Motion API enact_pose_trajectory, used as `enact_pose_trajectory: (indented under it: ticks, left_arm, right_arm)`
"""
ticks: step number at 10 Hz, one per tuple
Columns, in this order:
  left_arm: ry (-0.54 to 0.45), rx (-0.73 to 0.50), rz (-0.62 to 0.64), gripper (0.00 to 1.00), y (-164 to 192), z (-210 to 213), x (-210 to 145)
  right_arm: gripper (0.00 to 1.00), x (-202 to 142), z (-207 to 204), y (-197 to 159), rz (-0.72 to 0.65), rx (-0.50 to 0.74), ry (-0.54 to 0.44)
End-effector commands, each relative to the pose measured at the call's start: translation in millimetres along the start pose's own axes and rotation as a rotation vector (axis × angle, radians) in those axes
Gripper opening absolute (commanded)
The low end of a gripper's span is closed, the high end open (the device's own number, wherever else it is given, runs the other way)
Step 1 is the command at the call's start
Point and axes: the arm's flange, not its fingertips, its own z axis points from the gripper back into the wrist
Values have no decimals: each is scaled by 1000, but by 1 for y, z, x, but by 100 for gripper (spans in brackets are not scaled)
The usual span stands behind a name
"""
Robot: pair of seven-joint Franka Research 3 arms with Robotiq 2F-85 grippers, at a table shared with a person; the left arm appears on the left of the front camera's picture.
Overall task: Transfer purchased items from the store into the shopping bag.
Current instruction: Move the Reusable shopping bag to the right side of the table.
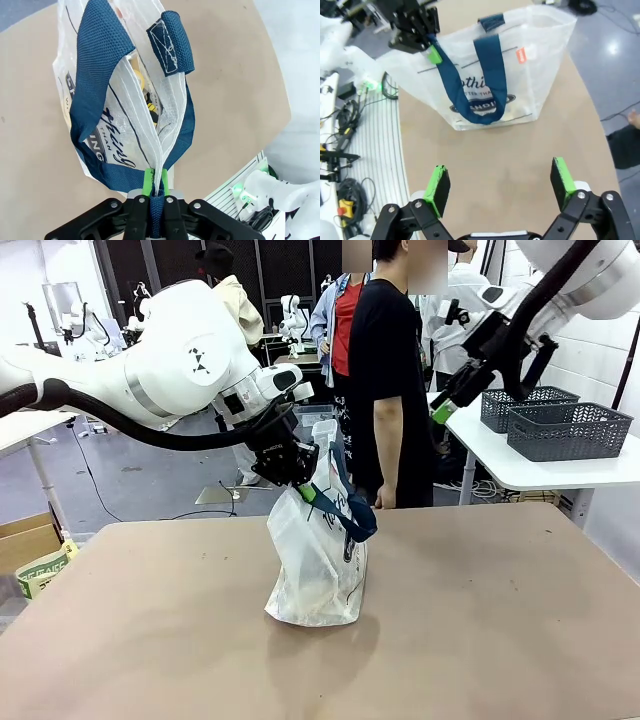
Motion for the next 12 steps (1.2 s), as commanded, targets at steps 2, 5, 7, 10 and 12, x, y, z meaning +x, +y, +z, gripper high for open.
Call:
enact_pose_trajectory:
  ticks: [2, 5, 7, 10, 12]
  left_arm:
    - [1, 0, -3, 0, 0, 0, 0]
    - [13, 113, 34, 0, -2, 7, 21]
    - [-11, 135, 36, 0, 2, 23, 35]
    - [-47, 183, -8, 0, 12, 54, 53]
    - [-52, 238, -100, 0, 18, 81, 62]
  right_arm:
    - [100, 0, 0, 0, 0, 0, 0]
    - [100, 0, 0, 0, 0, 0, 0]
    - [100, 0, 0, 0, 0, 0, 0]
    - [100, 0, 0, 0, 0, 0, 0]
    - [100, 0, 0, 0, 0, 0, 0]
